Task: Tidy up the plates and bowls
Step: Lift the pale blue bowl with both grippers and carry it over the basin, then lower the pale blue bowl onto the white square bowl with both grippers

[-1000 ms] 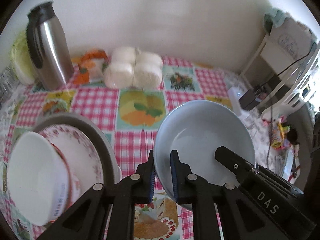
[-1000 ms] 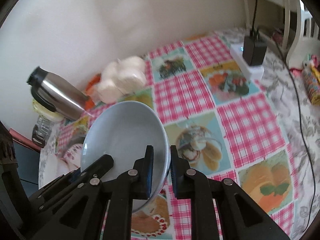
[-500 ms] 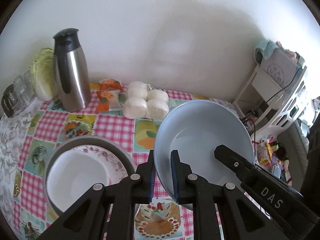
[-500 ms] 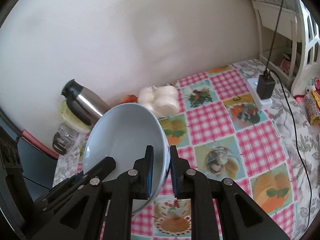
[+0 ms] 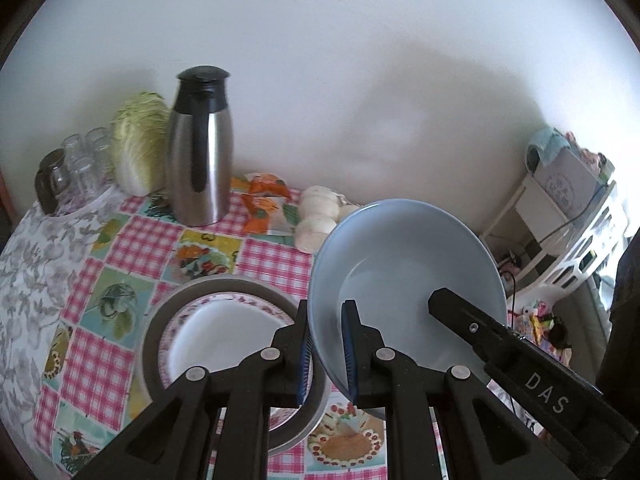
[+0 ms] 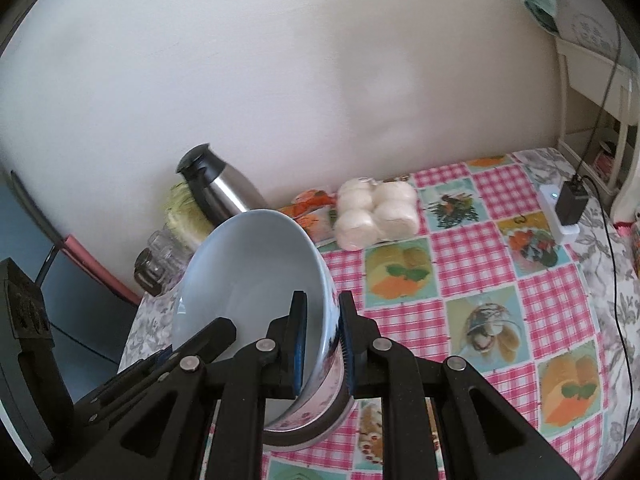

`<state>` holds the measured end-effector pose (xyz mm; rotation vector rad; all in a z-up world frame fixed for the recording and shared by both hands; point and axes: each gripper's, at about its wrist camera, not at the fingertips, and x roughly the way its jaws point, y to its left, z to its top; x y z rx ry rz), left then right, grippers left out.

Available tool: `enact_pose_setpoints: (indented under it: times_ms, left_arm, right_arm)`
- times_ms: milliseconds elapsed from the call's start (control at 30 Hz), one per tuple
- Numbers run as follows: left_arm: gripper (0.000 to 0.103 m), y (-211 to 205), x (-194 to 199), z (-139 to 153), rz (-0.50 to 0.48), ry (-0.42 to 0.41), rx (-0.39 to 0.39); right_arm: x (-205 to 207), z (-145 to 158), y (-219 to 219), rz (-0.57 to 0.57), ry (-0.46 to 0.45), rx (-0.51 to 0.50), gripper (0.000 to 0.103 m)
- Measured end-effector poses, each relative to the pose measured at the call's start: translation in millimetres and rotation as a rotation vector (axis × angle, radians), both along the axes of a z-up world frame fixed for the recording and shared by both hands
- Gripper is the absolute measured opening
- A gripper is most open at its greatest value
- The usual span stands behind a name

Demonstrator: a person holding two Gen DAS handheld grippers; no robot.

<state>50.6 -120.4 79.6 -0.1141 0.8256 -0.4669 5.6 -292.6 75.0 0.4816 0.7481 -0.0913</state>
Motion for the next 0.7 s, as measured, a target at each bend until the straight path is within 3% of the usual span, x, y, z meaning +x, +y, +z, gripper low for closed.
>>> enact_pose_setpoints:
  times_ms: [700]
  left_arm:
    - [0.016, 100, 5, 4, 0.161, 0.028, -0.071]
  right_arm:
    - [26, -1, 105, 0.172, 0.047, -0.083, 0.018]
